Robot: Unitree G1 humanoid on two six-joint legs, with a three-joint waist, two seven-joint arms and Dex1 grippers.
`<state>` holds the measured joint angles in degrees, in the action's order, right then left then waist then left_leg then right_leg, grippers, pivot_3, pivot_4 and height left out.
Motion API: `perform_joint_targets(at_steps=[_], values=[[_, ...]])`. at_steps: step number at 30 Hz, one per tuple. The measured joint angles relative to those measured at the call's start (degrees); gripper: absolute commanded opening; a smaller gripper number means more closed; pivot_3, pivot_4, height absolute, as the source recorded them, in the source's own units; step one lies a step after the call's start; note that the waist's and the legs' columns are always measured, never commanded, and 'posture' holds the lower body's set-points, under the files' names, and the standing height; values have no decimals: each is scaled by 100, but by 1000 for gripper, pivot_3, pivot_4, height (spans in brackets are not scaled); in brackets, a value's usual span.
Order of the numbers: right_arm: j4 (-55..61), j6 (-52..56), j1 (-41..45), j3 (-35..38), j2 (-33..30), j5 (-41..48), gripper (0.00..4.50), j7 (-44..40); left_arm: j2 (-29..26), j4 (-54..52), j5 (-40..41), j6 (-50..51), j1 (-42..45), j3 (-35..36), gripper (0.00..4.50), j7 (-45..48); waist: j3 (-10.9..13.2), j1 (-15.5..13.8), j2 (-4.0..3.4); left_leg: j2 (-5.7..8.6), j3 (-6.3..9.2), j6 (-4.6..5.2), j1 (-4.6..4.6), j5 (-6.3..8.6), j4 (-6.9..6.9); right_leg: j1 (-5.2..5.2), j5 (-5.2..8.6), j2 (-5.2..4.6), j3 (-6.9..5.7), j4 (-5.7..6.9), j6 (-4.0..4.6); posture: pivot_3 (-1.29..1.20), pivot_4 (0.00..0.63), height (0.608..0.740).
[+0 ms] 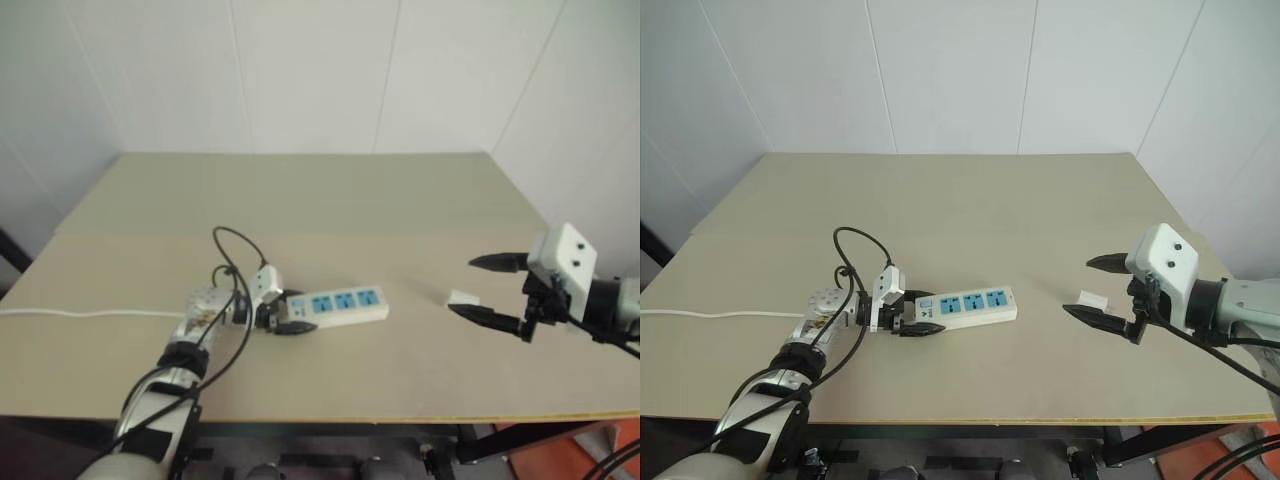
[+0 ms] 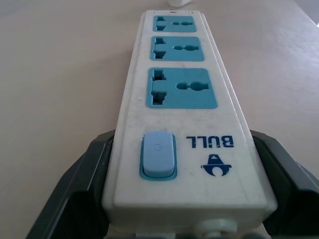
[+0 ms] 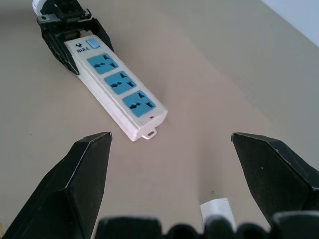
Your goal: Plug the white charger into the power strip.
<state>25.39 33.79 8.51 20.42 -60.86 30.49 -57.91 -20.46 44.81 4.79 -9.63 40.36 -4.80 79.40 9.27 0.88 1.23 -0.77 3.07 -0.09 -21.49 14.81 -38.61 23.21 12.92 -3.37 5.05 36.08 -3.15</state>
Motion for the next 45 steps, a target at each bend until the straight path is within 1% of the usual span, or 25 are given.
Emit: perform_joint_targets(at_steps=[4, 9, 14, 17, 20, 24, 28, 32, 36, 39, 45], values=[[-128, -154, 136, -152, -94, -26, 4500, -214, -116, -650, 23, 116, -291, -150, 3309, 111, 0, 1, 0, -1, 0, 0, 0, 0, -1, 0, 0, 0, 0, -2, 0, 0, 150, 740], [-206, -246, 273, -262, -110, -61, 4500, -342, -172, -1139, 160, 266, -622, -262, 3309, 117, 1, -10, 1, -1, 1, 2, -2, 1, -2, 0, 1, -1, -1, -5, 0, 0, 150, 740], [-418, -315, 633, -671, -138, -173, 4500, -456, -223, -1489, 220, 385, -837, -383, 3309, 43, 1, -11, 0, -1, 0, 2, 0, 1, -3, -1, 0, -1, -1, -2, 0, 0, 150, 740], [-609, -229, 923, -981, -303, -261, 4500, -548, -227, -1567, 233, 421, -877, -415, 3309, -6, 1, -17, 0, -1, 0, 2, -1, 2, -3, -1, 1, -2, -2, -5, 0, 0, 150, 740], [-722, 377, 1524, -1681, -461, -516, 4500, -465, -229, -1556, 230, 394, -889, -453, 3309, -42, 1, -6, -1, -2, -1, 3, 1, 2, -4, 1, 1, -2, -2, -4, 2, 0, 150, 740], [-1094, 1294, 2650, -2661, -348, -1010, 4500, -130, -194, -1499, 229, 329, -855, -514, 3309, -85, 0, -22, -3, -1, -1, 3, 2, 2, -4, 0, 1, -3, -3, -4, 3, 0, 150, 740], [-1616, 1654, 3439, -3487, -306, -1579, 4500, -183, -145, -1460, 234, 338, -789, -551, 3309, -44, 0, -60, -4, 0, -1, 3, -14, 3, -4, 9, 2, -7, -7, -11, 2, 0, 150, 740], [-2146, 1586, 3912, -4178, -261, -2088, 4500, -516, -120, -1415, 231, 330, -725, -599, 3309, -29, 0, -76, -5, 1, 1, 3, -31, 3, -11, 25, 1, -7, -10, -7, 2, 0, 150, 740], [-2610, 1130, 4076, -4674, -232, -2560, 4500, -1032, -115, -1414, 231, 283, -721, -622, 3309, -3, -1, -79, -5, 0, 2, 4, -37, 3, -13, 29, 1, -7, -12, -7, 2, 0, 150, 740], [-2890, 967, 4103, -4843, -53, -2798, 4500, -1225, -125, -1413, 233, 231, -722, -636, 3309, 18, -1, -56, -5, 0, 1, 4, -40, 3, -13, 33, 1, -7, -11, -5, 2, 0, 150, 740], [-3630, 373, 4239, -4999, 369, -3343, 4500, -1340, -134, -1397, 233, 197, -697, -663, 3309, 93, -1, -32, -5, 1, 1, 4, -48, 3, -14, 41, 1, -7, -11, -2, 3, 0, 150, 740]])
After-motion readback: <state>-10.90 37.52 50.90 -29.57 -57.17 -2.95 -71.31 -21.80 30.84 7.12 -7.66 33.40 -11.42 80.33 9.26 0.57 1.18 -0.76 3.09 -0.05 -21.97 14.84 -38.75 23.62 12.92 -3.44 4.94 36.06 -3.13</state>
